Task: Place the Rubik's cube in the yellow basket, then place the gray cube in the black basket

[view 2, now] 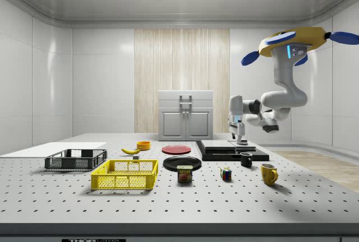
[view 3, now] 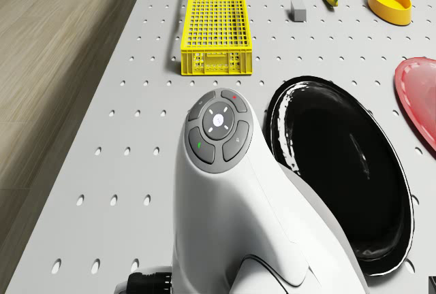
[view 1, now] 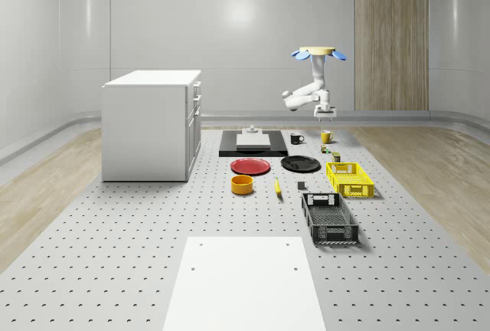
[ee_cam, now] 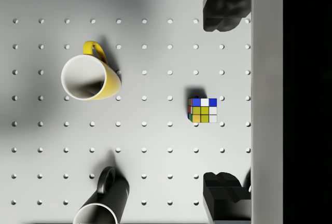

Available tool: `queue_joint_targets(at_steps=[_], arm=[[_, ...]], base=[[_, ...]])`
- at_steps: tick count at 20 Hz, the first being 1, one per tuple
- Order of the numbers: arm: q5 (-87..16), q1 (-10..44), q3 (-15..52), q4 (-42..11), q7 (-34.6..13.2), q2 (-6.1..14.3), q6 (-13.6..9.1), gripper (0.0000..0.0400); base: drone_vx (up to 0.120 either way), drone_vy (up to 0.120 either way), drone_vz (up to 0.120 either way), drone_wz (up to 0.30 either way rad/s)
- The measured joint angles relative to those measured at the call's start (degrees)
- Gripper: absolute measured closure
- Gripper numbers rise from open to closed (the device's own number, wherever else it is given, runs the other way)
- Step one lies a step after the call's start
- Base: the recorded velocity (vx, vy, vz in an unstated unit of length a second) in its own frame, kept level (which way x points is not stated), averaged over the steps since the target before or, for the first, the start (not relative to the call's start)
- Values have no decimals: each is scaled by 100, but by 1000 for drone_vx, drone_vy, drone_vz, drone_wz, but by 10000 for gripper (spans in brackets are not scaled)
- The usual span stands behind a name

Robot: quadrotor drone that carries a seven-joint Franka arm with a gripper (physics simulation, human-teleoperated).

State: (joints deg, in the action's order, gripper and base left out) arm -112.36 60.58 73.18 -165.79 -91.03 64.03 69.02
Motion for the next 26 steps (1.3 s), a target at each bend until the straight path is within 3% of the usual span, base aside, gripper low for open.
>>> queue_joint_targets(at_steps=[5, 26], arm=[[77, 65, 55, 10, -58, 150, 127, 0], [369, 254, 226, 50, -236, 719, 645, 0]], base=[[112, -72, -120, 0], [0, 0, -120, 0]])
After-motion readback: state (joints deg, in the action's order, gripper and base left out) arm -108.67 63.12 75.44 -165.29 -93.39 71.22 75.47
